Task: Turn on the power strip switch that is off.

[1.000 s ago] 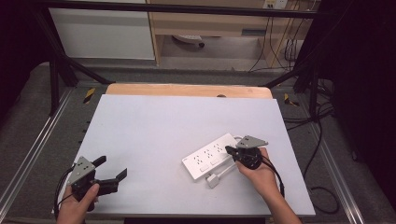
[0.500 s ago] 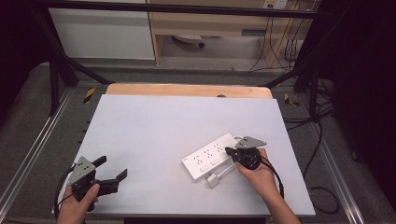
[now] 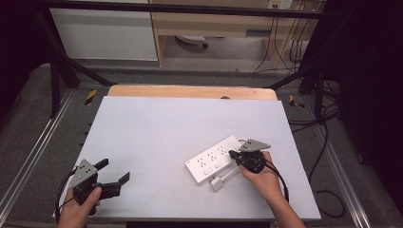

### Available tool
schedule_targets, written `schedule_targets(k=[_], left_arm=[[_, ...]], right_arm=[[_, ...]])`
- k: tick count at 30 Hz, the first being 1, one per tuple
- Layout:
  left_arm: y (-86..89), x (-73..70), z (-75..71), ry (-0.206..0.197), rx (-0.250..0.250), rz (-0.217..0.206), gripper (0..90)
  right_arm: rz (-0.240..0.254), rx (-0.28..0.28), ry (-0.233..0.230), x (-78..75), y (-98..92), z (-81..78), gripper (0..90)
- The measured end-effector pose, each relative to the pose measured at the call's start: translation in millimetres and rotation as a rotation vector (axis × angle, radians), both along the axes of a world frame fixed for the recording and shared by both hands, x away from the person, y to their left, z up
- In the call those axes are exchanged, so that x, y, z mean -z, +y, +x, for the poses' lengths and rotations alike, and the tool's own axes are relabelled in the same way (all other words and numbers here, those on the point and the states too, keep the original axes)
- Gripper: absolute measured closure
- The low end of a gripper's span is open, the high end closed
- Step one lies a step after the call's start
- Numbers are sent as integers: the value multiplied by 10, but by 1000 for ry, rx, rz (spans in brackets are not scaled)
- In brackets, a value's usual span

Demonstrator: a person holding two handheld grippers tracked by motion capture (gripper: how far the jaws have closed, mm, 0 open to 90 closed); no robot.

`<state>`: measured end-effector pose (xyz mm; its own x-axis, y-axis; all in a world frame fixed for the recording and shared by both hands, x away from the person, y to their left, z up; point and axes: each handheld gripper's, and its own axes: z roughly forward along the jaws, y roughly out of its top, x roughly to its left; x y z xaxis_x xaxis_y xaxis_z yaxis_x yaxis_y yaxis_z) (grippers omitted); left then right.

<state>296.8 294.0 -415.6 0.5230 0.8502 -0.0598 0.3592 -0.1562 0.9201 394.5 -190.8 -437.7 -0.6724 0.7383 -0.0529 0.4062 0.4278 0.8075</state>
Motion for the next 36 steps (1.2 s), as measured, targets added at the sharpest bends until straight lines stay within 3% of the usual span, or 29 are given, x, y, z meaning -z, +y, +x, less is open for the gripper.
schedule_targets(k=[36], left_arm=[[-7,0,-2,-1,8,2,56]], right_arm=[[5,11,-11,23,1,-11,900]])
